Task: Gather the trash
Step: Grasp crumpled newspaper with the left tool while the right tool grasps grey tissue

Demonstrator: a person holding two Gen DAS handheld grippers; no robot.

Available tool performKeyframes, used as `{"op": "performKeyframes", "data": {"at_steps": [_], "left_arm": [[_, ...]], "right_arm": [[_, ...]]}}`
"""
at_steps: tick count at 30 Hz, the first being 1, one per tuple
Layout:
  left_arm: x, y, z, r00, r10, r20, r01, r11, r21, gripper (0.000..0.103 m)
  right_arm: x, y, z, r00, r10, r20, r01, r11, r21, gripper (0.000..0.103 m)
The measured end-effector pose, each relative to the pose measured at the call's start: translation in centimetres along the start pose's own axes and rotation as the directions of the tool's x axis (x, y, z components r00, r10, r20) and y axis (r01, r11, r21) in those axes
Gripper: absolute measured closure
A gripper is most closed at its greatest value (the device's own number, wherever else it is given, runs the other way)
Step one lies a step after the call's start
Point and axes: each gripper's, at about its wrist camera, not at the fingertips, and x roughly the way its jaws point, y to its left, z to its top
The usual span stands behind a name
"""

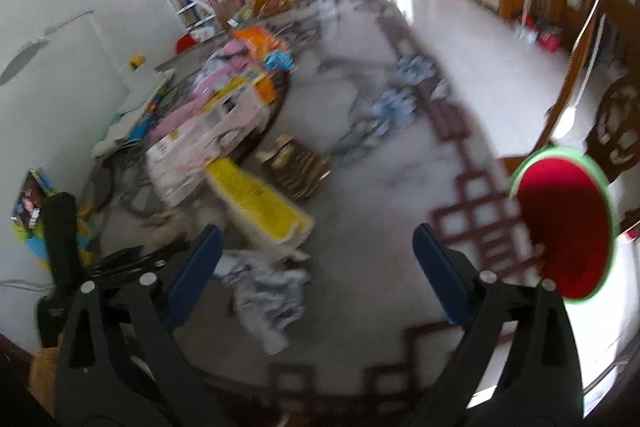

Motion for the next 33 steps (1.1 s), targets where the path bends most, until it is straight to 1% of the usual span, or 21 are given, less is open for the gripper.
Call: {"op": "performKeyframes", "data": {"at_steps": [5,11,13,20,23,25,27,28,29,30,31,33], "left_arm": [[-0.6,0.0,0.2,1.000,-0.007,0.024,0.007,1.000,-0.002,0.058],[-1.1,0.2,0.3,0.999,-0.011,0.043,0.011,1.000,-0.003,0.058],[-1.3,0.0,0.4,0.999,-0.011,0.051,0.011,1.000,0.002,0.058],[-1.6,-0.2,0.5,0.998,-0.006,0.068,0.004,1.000,0.025,0.058],[-1.7,-0.3,0.5,0.997,-0.010,0.076,0.008,1.000,0.029,0.058],[-1.8,-0.2,0.6,0.996,-0.013,0.083,0.010,0.999,0.031,0.058],[-1.9,-0.2,0.5,0.996,-0.018,0.091,0.015,0.999,0.031,0.058],[-2.0,-0.2,0.5,0.995,-0.019,0.095,0.016,0.999,0.033,0.058],[-2.2,-0.2,0.5,0.995,-0.020,0.102,0.017,0.999,0.036,0.058],[-2.2,-0.3,0.5,0.994,-0.020,0.105,0.016,0.999,0.039,0.058],[-2.4,-0.3,0.5,0.994,-0.018,0.111,0.014,0.999,0.044,0.058],[-2.6,-0.4,0.5,0.992,-0.017,0.123,0.011,0.999,0.053,0.058]], "right_arm": [[2.2,2.0,-0.8,0.998,0.010,-0.068,-0.013,0.999,-0.045,0.008],[4.4,2.7,-1.8,0.991,0.036,-0.131,-0.039,0.999,-0.023,0.008],[5.0,2.9,-2.0,0.989,0.027,-0.148,-0.032,0.999,-0.031,0.008],[6.4,3.3,-2.5,0.981,0.037,-0.189,-0.045,0.998,-0.037,0.008],[6.3,3.4,-2.6,0.982,0.034,-0.186,-0.044,0.998,-0.049,0.009],[6.3,3.6,-2.7,0.983,0.034,-0.183,-0.045,0.997,-0.060,0.018],[6.3,3.7,-2.8,0.982,0.041,-0.186,-0.053,0.997,-0.061,0.033],[6.3,3.6,-2.8,0.982,0.046,-0.185,-0.058,0.996,-0.060,0.037],[6.2,3.6,-2.8,0.982,0.050,-0.181,-0.061,0.996,-0.060,0.038],[6.0,3.6,-2.8,0.983,0.054,-0.173,-0.065,0.996,-0.059,0.042],[5.9,3.6,-2.8,0.984,0.058,-0.167,-0.068,0.996,-0.056,0.050],[5.6,3.3,-2.7,0.985,0.076,-0.155,-0.083,0.996,-0.037,0.056]]}}
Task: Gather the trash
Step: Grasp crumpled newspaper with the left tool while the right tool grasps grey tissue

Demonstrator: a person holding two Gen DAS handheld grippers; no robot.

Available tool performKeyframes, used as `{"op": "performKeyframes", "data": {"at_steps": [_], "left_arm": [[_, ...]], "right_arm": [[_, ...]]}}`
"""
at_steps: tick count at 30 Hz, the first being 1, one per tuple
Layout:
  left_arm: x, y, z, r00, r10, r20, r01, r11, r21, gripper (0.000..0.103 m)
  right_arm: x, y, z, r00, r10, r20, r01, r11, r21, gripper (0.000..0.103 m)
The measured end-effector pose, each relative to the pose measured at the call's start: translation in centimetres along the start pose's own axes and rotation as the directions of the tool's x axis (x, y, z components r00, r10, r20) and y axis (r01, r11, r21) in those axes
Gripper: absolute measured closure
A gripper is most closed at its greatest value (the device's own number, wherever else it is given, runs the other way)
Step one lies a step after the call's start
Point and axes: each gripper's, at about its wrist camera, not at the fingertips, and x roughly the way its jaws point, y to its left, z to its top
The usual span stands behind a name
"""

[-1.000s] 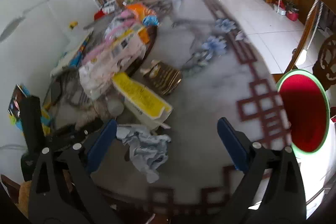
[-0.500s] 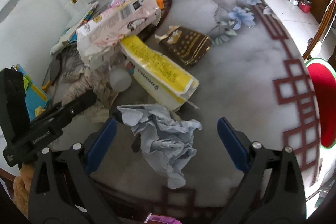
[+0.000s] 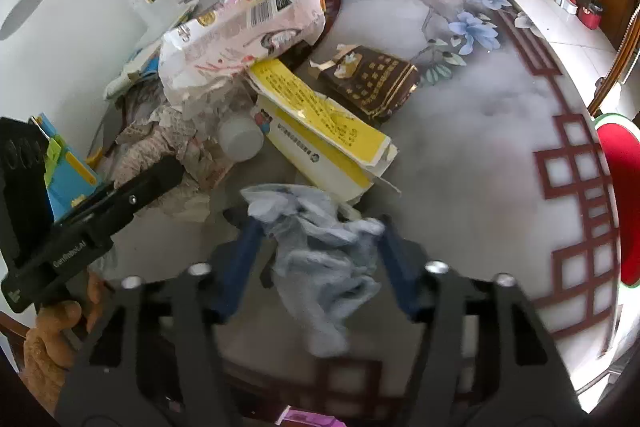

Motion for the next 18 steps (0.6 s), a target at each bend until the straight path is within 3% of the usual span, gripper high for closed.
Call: {"op": "performKeyframes", "data": {"at_steps": [3,18], "left_arm": [[-0.5,-0.2,0.1,1.000,-0.003,0.026,0.002,1.000,0.014,0.058],[-4.1,-2.7,1.0,0.990,-0.031,0.136,0.021,0.997,0.076,0.058]], "right_arm": [[-0.4,-0.4,0.1,1.000,0.021,0.020,-0.022,0.999,0.023,0.068],[-3.5,0.0,-0.2,0.992,0.068,0.108,-0.071,0.997,0.023,0.069]]}}
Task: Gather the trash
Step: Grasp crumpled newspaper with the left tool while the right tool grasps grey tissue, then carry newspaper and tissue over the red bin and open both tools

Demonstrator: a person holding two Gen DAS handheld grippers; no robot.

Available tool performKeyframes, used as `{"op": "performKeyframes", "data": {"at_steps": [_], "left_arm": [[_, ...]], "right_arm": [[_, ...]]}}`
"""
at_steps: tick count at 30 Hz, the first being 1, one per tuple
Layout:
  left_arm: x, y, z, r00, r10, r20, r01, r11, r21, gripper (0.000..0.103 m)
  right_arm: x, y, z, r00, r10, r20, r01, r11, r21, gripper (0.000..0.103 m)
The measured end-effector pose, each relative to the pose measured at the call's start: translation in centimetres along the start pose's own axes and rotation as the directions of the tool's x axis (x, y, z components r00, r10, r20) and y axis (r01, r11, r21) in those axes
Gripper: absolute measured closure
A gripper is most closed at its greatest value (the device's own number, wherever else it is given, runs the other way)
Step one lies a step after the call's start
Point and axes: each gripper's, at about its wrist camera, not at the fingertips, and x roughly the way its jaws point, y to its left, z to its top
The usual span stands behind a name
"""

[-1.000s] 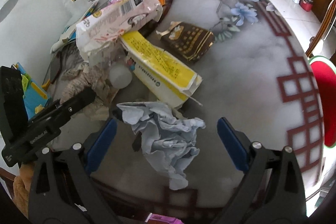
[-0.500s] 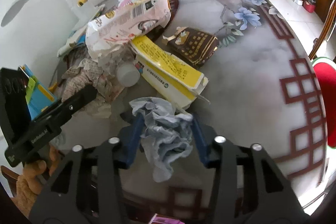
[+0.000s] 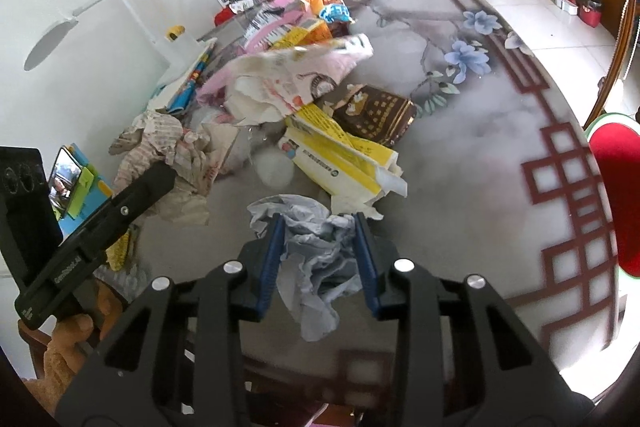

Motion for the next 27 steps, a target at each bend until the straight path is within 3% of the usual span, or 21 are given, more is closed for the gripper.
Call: {"op": "performKeyframes", "data": {"at_steps": [14,27], "left_arm": [[-1.3,-1.1,0.7,0.999,-0.021,0.037,0.021,1.000,-0.014,0.058],[-0.2,-6.5,0.8,0.998,-0.070,0.002,0.069,0.994,0.080,0.058]], "right_arm": [[-4.9,-1.6,0.8,0.988,0.007,0.151,-0.014,0.999,0.051,0.069],[-9.1,-5.5,1.3,0.967,0.003,0.254,-0.035,0.992,0.123,0.069]]}}
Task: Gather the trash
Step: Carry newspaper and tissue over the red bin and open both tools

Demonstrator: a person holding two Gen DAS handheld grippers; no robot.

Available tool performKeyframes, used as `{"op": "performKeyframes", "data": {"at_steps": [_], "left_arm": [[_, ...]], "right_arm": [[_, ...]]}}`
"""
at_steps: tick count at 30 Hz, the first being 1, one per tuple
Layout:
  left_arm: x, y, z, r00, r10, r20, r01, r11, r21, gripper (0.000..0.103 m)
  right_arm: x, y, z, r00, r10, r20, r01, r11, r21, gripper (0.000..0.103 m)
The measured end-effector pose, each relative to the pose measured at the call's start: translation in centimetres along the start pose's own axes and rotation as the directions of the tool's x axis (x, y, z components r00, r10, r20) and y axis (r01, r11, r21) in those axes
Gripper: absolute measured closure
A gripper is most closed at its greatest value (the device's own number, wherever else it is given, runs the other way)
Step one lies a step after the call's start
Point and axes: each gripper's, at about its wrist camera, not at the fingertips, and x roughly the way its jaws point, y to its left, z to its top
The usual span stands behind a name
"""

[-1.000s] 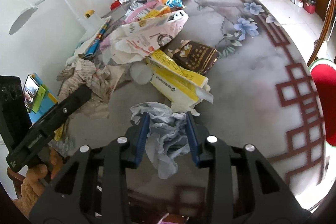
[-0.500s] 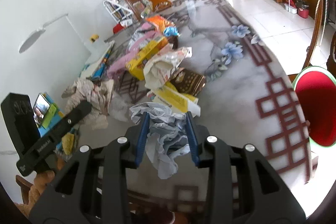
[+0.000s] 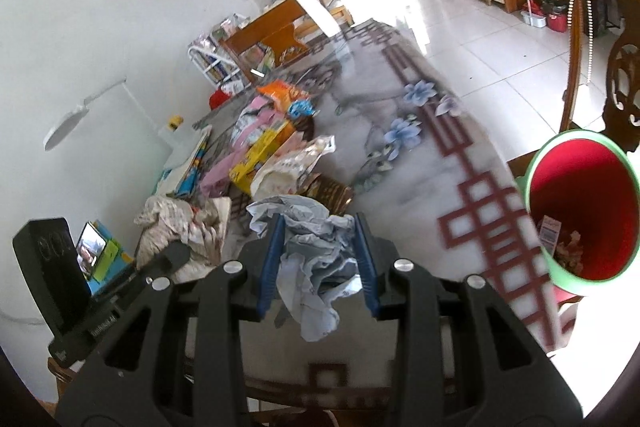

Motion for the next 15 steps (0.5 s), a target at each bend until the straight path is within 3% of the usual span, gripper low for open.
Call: {"op": "performKeyframes", "data": {"at_steps": [15], "left_arm": [[4.0,-5.2,-0.1,0.993,-0.084,-0.086,0.089,0.995,0.051,0.058]], "right_arm": [[-3.4,-5.5,1.0,0.993,-0.092,0.077,0.086,0.994,0.069,0.069]]}}
